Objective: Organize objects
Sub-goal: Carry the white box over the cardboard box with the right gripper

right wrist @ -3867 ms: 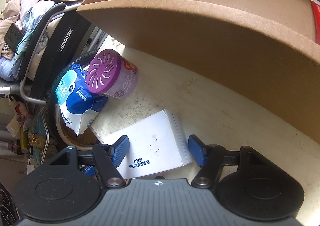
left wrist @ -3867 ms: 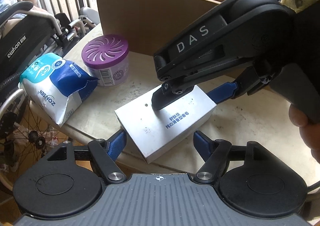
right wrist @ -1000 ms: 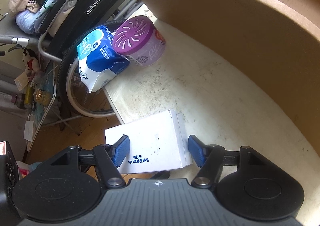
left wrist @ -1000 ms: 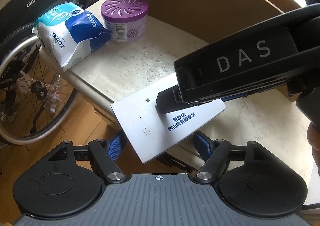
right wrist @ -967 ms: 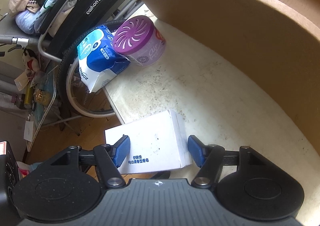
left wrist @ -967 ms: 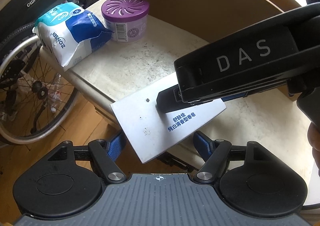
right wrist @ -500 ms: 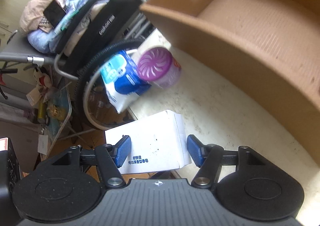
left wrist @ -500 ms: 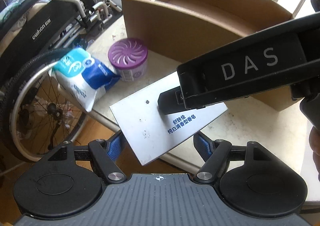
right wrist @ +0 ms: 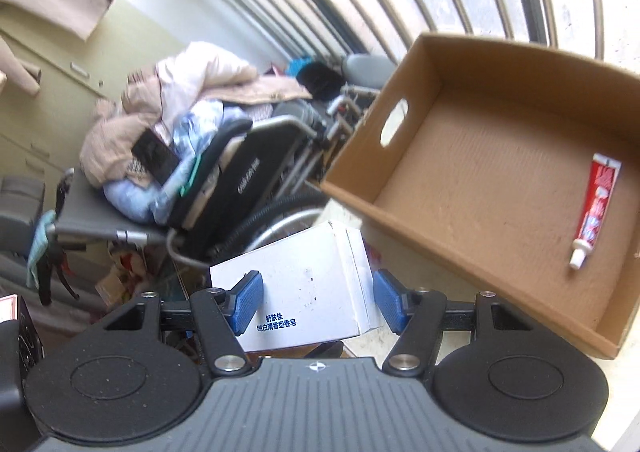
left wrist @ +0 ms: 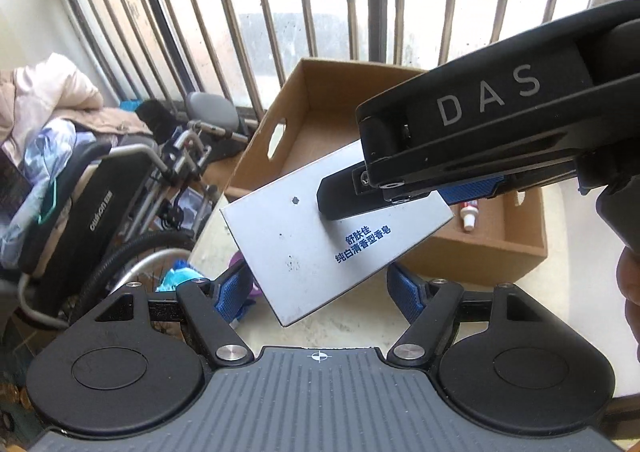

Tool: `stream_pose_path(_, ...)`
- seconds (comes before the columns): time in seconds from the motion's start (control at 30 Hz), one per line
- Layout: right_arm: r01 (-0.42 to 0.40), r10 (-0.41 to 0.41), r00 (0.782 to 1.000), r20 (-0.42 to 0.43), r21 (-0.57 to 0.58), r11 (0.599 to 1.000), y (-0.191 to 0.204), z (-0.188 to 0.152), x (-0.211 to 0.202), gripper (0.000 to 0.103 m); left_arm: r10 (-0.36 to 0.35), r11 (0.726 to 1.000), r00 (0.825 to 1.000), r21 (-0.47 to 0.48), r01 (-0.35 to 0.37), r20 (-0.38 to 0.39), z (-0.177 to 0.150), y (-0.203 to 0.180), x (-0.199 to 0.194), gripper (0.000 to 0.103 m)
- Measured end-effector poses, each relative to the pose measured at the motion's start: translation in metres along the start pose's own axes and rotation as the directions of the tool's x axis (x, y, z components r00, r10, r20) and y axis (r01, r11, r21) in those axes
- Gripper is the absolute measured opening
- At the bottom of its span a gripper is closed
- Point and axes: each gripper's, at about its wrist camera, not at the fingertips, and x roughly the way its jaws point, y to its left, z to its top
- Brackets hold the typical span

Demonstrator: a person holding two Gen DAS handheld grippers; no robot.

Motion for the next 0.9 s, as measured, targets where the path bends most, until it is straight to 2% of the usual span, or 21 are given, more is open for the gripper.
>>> stream_pose_path(0.13, 0.015, -0.016, 0.998, 0.068, 0.012, 1.0, -0.001, 0.012, -0.025, 0.065, -0.016, 0.998, 0.999, 0.054, 0.013, 0.051, 0.017, -0.01, -0.007, 0.073)
stream_pose_path(0.33, 0.08, -0.092, 0.981, 0.17, 0.076, 0.994, -0.005, 0.018, -0.058, 0.065, -0.103, 0.986, 0.989, 0.144, 0.087, 0.106, 0.036, -0.025, -0.015, 0.073)
stream_pose_path(0.47, 0.119, -0.151, 0.96, 0.237, 0.145, 0.982, -0.009, 0.016, -0.081, 0.065, -0.194, 0.967, 0.973, 0.195, 0.167, 0.127, 0.047, -0.027, -0.017, 0.073)
stream_pose_path(0.6, 0.15, -0.21, 0.935, 0.285, 0.217, 0.965, -0.009, 0.011, -0.096, 0.065, -0.257, 0.938, 0.955, 0.277, 0.211, 0.145, 0.051, -0.031, -0.025, 0.073)
stream_pose_path(0.9, 0.219, -0.33, 0.878, 0.348, 0.322, 0.921, 0.012, 0.006, -0.101, 0.065, -0.373, 0.878, 0.916, 0.376, 0.296, 0.148, 0.056, -0.014, -0.026, 0.073)
